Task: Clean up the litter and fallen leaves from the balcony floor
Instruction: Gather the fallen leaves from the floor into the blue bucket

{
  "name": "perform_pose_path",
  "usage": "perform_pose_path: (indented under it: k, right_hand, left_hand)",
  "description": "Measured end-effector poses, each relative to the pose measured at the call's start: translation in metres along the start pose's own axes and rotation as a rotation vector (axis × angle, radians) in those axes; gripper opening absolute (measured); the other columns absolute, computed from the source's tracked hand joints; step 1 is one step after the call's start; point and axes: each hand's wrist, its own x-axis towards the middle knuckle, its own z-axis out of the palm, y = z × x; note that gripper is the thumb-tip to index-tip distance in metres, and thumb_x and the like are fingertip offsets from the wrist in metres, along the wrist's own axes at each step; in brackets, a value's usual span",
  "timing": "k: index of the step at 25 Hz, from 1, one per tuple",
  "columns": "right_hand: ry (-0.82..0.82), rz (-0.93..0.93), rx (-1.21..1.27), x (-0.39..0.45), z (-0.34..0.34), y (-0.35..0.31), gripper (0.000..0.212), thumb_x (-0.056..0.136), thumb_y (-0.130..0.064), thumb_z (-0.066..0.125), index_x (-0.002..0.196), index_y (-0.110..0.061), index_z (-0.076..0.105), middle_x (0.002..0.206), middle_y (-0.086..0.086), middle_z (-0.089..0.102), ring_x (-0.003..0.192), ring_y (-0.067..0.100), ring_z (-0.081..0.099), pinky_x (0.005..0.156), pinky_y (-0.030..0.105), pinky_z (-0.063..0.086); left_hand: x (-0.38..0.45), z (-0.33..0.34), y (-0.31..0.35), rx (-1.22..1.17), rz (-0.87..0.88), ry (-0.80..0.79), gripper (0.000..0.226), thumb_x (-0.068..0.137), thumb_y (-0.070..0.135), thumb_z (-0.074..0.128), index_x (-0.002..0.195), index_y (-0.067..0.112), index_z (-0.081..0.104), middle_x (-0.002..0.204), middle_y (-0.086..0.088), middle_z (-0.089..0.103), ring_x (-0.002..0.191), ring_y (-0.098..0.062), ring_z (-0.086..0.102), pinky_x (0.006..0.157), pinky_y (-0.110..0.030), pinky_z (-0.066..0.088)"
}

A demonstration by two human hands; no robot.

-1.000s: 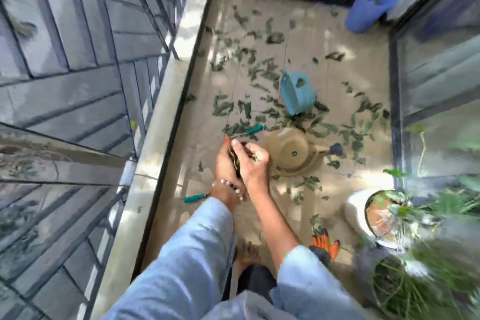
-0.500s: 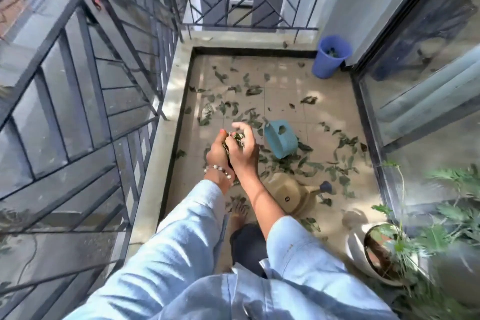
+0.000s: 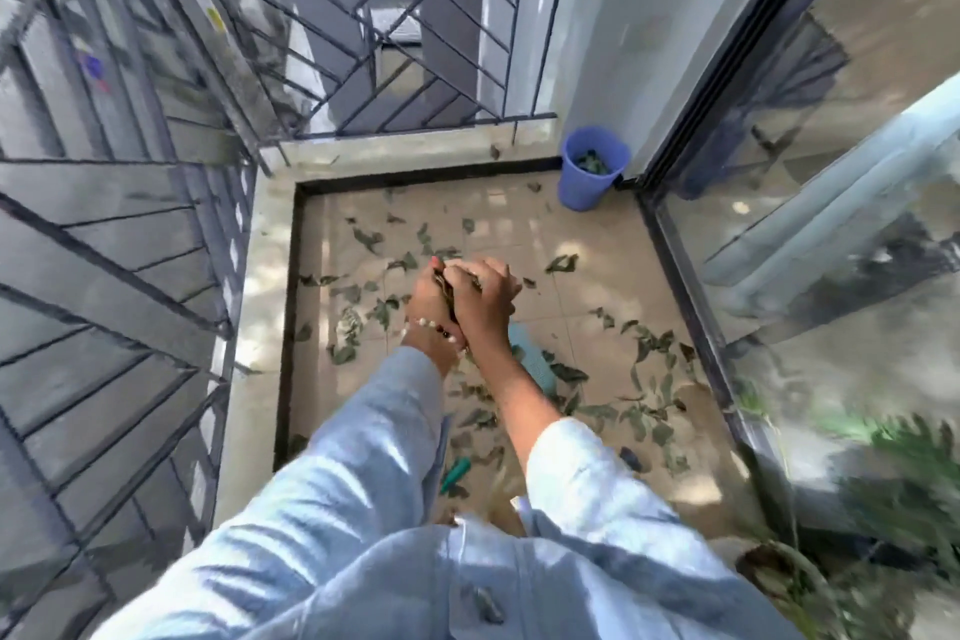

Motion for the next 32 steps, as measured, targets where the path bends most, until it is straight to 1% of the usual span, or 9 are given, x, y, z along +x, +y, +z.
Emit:
perform_pose_path:
  k: [3,8,11,16,20,23,27,29,32]
  right_hand:
    - [-0.036,0.131,0.29,0.06,0.02,-0.008,0.013,0.075,-0.029,0.068,0.082,-0.02,0.073,0.103,0.002,0.071,0.101,0.022,0.063,0.095,0.044,0.049]
    - [0.1,0.31,0.531,0.184,0.046,-0.014,0.011,0.082,-0.012,0.065,0.081,-0.016,0.075,0.088,0.003,0.074,0.093,0.025,0.067,0.089,0.042,0.055]
    - [0.16,0.348,0.654,0.265,0.065,-0.03,0.012,0.084,-0.014,0.064,0.081,-0.017,0.075,0.093,0.007,0.073,0.096,0.026,0.066,0.088,0.038,0.055]
    - [0.266,0.376,0.711,0.379,0.07,-0.074,0.024,0.088,-0.021,0.065,0.11,-0.011,0.069,0.108,0.007,0.071,0.104,0.019,0.065,0.083,0.028,0.053]
    - [0.295,0.385,0.741,0.448,0.046,-0.078,0.026,0.084,-0.03,0.071,0.107,-0.019,0.069,0.107,0.001,0.072,0.102,0.016,0.067,0.085,0.029,0.053]
    - [0.317,0.406,0.642,0.511,0.028,-0.061,0.024,0.077,-0.039,0.075,0.097,-0.026,0.07,0.101,0.001,0.073,0.099,0.022,0.068,0.09,0.042,0.053]
    - [0.563,0.513,0.928,0.6,-0.007,-0.034,0.018,0.082,-0.008,0.071,0.099,-0.013,0.071,0.103,0.013,0.072,0.097,0.026,0.068,0.085,0.035,0.055]
    - [0.627,0.584,1.016,0.649,-0.029,-0.016,0.018,0.082,-0.005,0.07,0.098,-0.011,0.072,0.105,0.015,0.071,0.101,0.029,0.067,0.089,0.039,0.054]
    - [0.688,0.651,1.066,0.721,-0.065,0.016,0.017,0.083,-0.004,0.067,0.099,-0.009,0.071,0.098,0.009,0.073,0.097,0.025,0.068,0.087,0.037,0.054]
  left_hand:
    - [0.06,0.015,0.031,-0.217,-0.166,-0.119,0.025,0.089,0.057,0.036,0.085,0.034,0.047,0.112,0.003,0.053,0.102,-0.018,0.056,0.096,-0.031,0.049]
    - [0.194,0.05,0.088,-0.495,-0.364,-0.104,0.04,0.099,0.047,0.041,0.097,0.013,0.061,0.108,-0.012,0.064,0.087,-0.024,0.061,0.071,-0.03,0.05]
    - [0.284,0.071,0.132,-0.381,-0.33,-0.085,0.044,0.096,0.052,0.044,0.092,0.014,0.065,0.11,-0.015,0.068,0.091,-0.027,0.065,0.077,-0.032,0.052]
    - [0.37,0.107,0.229,-0.297,-0.271,-0.239,0.04,0.101,0.04,0.041,0.106,0.009,0.066,0.083,-0.003,0.066,0.089,-0.024,0.062,0.076,-0.03,0.051]
    - [0.409,0.151,0.265,-0.157,-0.289,-0.334,0.05,0.099,0.05,0.037,0.079,0.012,0.063,0.075,-0.004,0.065,0.078,-0.024,0.062,0.072,-0.03,0.049]
    - [0.451,0.202,0.279,-0.196,-0.397,-0.382,0.06,0.095,0.062,0.031,0.08,0.013,0.061,0.084,-0.007,0.067,0.084,-0.024,0.063,0.074,-0.029,0.05]
    - [0.517,0.285,0.301,-0.284,-0.446,-0.382,0.067,0.095,0.065,0.026,0.111,0.012,0.064,0.112,-0.016,0.065,0.099,-0.029,0.063,0.098,-0.041,0.05]
    - [0.549,0.332,0.313,-0.29,-0.476,-0.379,0.064,0.098,0.059,0.026,0.12,0.01,0.061,0.111,-0.017,0.066,0.099,-0.03,0.063,0.097,-0.041,0.05]
    - [0.598,0.396,0.322,-0.235,-0.521,-0.391,0.052,0.102,0.049,0.028,0.105,0.012,0.064,0.103,-0.014,0.067,0.091,-0.027,0.065,0.085,-0.035,0.053]
